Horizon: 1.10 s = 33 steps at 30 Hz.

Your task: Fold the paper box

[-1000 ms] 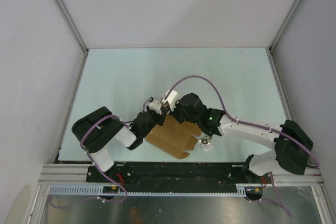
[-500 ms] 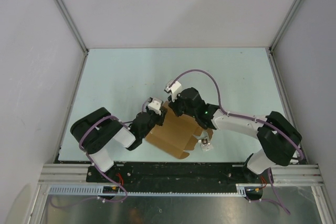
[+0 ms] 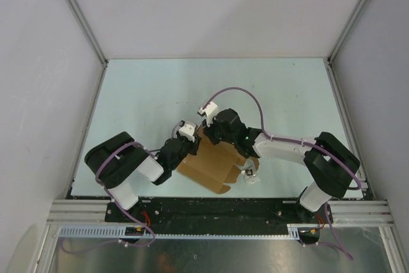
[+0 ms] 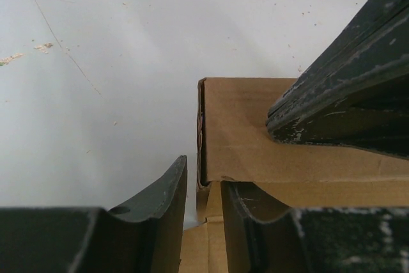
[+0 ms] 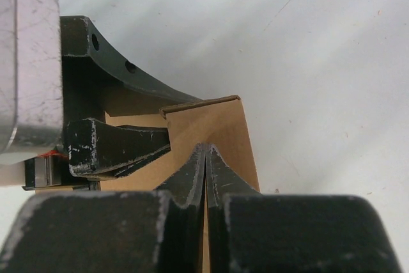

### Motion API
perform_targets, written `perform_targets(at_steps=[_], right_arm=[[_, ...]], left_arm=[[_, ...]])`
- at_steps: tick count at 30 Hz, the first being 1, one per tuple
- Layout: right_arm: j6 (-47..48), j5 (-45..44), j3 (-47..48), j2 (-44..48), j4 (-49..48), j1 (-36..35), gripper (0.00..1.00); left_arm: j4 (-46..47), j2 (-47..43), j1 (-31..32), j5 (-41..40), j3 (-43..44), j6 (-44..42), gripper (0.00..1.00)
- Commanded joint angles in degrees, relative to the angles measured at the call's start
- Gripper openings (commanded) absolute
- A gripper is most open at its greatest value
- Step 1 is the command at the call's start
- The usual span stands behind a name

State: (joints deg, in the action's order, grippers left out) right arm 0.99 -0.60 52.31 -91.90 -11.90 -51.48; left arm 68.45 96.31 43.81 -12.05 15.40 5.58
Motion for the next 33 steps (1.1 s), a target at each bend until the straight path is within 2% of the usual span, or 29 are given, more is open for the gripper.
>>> perform_targets(at_steps=[1, 6, 11, 15, 18, 29, 33], right_arm=[[-0.7, 0.0, 0.0, -1.0, -0.1, -0.3, 0.00], [-0.6, 0.0, 0.0, 0.6, -0.1, -0.4, 0.00], [-0.7, 0.0, 0.0, 4.5, 1.5, -0.5, 0.06], [-0.7, -0.7, 0.0, 6.6, 1.6, -1.1, 0.22], [-0.6, -1.6, 0.0, 8.3, 1.4, -1.2, 0.29], [0.7, -4.2, -0.1, 13.5, 5.2, -0.1, 0.34], [-0.4, -3.4, -0.8, 13.5, 3.8, 0.7, 0.35]], left_arm=[[2.5, -1.9, 0.4, -0.9, -0.7, -0.5, 0.32], [2.4, -2.8, 0.4, -0.9, -1.2, -0.4, 0.33], [2.4, -4.1, 0.4, -0.9, -2.0, -0.2, 0.44], [2.4, -5.3, 0.4, -1.0, -3.1, 0.4, 0.50], [2.4, -6.6, 0.4, -1.0, -3.6, 0.6, 0.55], [2.1, -9.4, 0.4, -1.0, -7.3, 2.5, 0.60], [2.1, -11.5, 0.4, -1.0, -9.0, 3.3, 0.61]])
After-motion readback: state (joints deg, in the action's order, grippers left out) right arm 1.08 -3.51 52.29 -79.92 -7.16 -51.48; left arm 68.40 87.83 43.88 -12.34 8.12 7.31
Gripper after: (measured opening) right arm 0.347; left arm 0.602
